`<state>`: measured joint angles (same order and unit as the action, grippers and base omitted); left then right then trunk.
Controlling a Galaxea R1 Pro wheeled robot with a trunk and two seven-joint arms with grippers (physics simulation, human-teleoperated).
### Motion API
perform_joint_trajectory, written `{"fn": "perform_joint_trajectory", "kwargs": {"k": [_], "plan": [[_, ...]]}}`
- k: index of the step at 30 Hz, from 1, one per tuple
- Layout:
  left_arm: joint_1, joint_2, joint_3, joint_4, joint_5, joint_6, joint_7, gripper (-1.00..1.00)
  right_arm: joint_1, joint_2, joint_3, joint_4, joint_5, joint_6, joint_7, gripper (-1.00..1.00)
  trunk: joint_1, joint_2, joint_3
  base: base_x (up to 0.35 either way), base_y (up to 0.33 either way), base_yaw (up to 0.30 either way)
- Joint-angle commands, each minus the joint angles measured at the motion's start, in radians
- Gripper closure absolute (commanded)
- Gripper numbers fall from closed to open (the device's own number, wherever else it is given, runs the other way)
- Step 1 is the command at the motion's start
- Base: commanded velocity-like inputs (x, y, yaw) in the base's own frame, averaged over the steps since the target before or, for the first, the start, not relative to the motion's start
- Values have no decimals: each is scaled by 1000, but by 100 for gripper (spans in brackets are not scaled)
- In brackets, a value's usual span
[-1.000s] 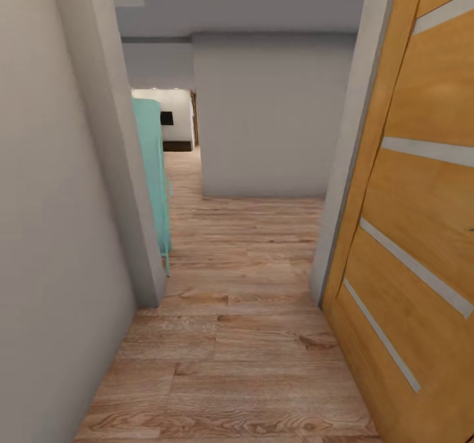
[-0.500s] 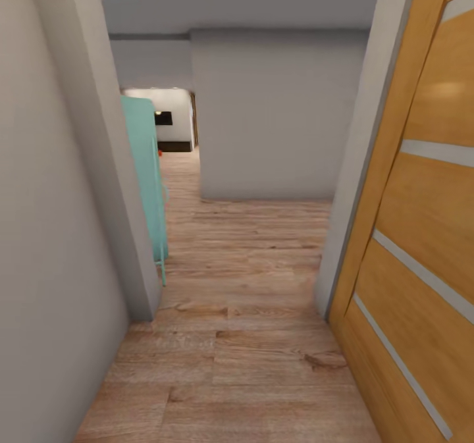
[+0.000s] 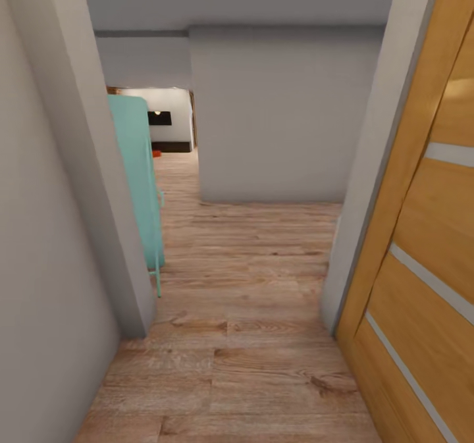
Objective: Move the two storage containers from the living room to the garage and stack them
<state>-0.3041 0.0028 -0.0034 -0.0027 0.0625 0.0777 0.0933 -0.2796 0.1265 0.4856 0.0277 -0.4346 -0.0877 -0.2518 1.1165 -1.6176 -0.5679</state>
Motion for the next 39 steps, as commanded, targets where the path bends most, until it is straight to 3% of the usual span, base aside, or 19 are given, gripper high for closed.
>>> {"fn": "perform_joint_trajectory", "kwargs": {"k": [1,39], "plan": [[0,0,-1,0,6,3,2,-100,-1,1,8,3,-10,-6,-1,-100,1,0,-1,322,0,0],[0,-1,-1,0,6,2,0,-100,-1,-1,8,3,-10,-2,0,-100,1,0,-1,322,0,0]]}}
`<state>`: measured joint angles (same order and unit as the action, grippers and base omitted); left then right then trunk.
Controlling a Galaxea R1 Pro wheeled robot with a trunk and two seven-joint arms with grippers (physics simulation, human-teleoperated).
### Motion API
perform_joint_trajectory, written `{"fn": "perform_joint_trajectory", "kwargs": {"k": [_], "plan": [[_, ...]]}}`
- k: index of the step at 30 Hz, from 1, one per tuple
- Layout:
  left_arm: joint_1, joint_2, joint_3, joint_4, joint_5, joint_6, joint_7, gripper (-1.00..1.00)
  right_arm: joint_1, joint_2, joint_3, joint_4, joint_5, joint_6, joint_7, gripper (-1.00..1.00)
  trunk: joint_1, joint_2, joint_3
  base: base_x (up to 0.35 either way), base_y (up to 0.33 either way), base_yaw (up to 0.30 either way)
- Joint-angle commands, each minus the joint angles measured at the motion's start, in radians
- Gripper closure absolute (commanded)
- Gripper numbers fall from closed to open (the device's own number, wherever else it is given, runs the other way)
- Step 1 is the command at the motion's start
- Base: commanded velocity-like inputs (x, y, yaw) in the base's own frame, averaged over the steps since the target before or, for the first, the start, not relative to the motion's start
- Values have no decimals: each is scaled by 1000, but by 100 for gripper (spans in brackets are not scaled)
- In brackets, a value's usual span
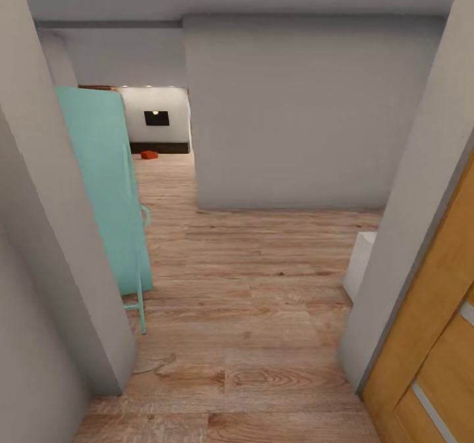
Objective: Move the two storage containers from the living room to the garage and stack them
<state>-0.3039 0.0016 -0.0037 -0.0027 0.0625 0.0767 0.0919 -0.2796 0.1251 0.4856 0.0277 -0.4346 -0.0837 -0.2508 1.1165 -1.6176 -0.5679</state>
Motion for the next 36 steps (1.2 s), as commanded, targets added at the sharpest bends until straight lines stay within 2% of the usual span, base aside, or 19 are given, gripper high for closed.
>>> {"fn": "perform_joint_trajectory", "kwargs": {"k": [1,36], "plan": [[0,0,-1,0,7,4,2,-100,-1,1,8,3,-11,-6,-1,-100,1,0,-1,322,0,0],[0,-3,-1,0,7,6,2,-100,-1,1,8,3,-15,-13,-1,-100,1,0,-1,322,0,0]]}}
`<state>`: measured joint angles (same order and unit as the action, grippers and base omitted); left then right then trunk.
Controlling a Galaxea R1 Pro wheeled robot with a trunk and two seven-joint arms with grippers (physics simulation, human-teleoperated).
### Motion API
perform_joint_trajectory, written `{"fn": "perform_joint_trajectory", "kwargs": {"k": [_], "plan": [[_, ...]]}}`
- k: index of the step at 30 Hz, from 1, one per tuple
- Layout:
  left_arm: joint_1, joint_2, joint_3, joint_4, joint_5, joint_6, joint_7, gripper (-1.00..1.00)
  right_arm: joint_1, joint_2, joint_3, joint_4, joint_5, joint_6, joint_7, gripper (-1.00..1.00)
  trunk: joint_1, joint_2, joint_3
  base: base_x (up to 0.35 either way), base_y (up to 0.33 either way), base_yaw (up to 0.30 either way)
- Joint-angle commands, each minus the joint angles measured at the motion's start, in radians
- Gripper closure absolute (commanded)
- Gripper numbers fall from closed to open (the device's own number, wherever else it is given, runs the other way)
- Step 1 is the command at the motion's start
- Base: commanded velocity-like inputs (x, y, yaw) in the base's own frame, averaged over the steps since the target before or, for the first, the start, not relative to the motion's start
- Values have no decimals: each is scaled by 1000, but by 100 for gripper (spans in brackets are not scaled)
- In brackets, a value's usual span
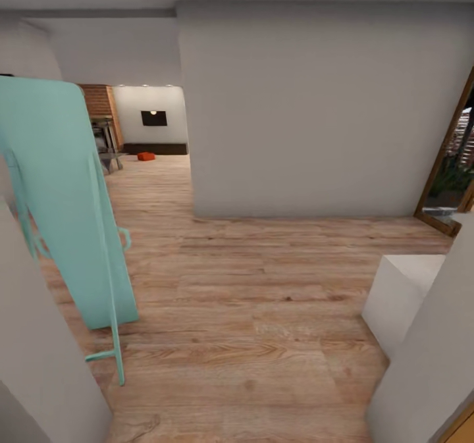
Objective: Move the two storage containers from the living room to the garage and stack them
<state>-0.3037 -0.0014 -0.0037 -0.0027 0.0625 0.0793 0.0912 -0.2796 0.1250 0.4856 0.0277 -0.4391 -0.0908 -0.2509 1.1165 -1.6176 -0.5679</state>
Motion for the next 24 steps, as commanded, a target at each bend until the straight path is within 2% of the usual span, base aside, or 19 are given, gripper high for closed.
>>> {"fn": "perform_joint_trajectory", "kwargs": {"k": [1,24], "plan": [[-1,0,-1,0,6,3,3,-100,-1,1,8,3,-10,-6,-1,-100,1,0,-1,322,0,0],[-1,3,-1,0,6,2,3,-100,-1,1,8,3,-10,-5,-2,-100,1,0,-1,322,0,0]]}}
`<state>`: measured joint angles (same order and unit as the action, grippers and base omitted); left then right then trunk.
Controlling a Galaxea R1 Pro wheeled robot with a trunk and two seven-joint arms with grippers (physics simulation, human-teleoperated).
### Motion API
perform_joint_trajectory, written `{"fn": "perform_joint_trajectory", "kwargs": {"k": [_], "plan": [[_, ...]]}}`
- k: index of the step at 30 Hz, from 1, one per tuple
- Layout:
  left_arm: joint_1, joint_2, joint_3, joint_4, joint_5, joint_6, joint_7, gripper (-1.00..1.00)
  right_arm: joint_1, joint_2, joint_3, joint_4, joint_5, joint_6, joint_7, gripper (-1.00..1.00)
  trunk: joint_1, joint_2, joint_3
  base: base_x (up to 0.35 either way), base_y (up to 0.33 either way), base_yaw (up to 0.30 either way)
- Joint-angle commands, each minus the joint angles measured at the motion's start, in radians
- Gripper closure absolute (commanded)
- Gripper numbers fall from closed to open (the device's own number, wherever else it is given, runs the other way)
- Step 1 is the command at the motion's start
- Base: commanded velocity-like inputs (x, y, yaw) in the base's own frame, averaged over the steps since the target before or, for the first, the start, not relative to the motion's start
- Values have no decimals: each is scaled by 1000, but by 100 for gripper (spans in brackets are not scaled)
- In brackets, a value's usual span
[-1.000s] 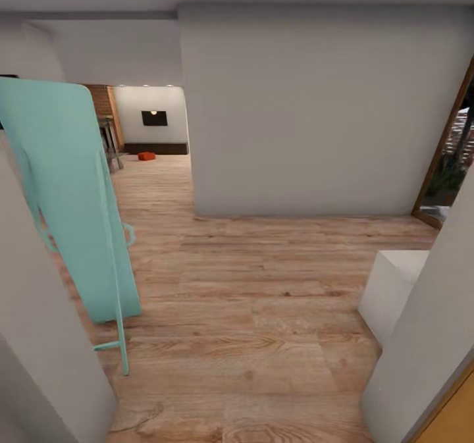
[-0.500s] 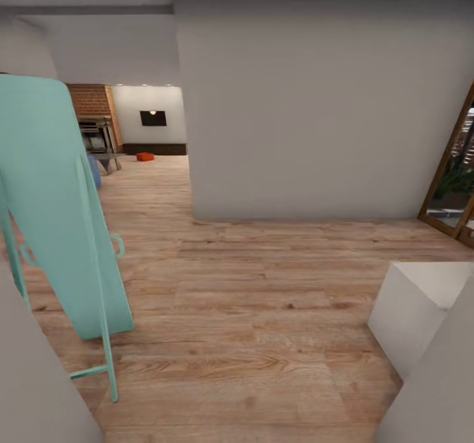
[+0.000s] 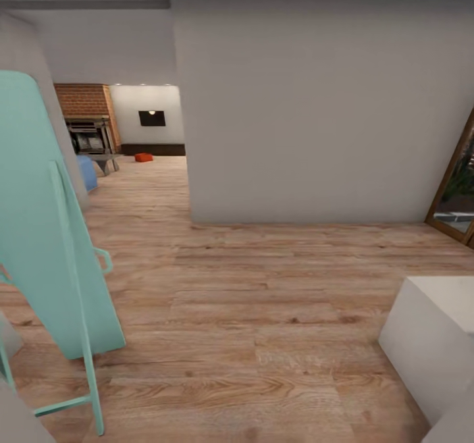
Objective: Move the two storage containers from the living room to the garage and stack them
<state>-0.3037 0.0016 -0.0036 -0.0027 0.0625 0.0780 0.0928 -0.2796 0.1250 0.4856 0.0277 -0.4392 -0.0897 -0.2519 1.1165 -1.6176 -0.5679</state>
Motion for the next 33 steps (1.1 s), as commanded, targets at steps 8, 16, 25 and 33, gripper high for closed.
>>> {"fn": "perform_joint_trajectory", "kwargs": {"k": [8,16,25,33], "plan": [[-1,0,-1,0,6,3,1,-100,-1,1,8,3,-9,-7,-1,-100,1,0,-1,322,0,0],[-1,0,-1,0,6,3,1,-100,-1,2,8,3,-9,-5,-2,-100,1,0,-1,322,0,0],[-1,0,-1,0,6,3,1,-100,-1,2,8,3,-12,-3,-4,-100,1,0,-1,322,0,0],[0,0,-1,0,6,3,1,-100,-1,2,8,3,-13,-4,-4,-100,1,0,-1,322,0,25]]}}
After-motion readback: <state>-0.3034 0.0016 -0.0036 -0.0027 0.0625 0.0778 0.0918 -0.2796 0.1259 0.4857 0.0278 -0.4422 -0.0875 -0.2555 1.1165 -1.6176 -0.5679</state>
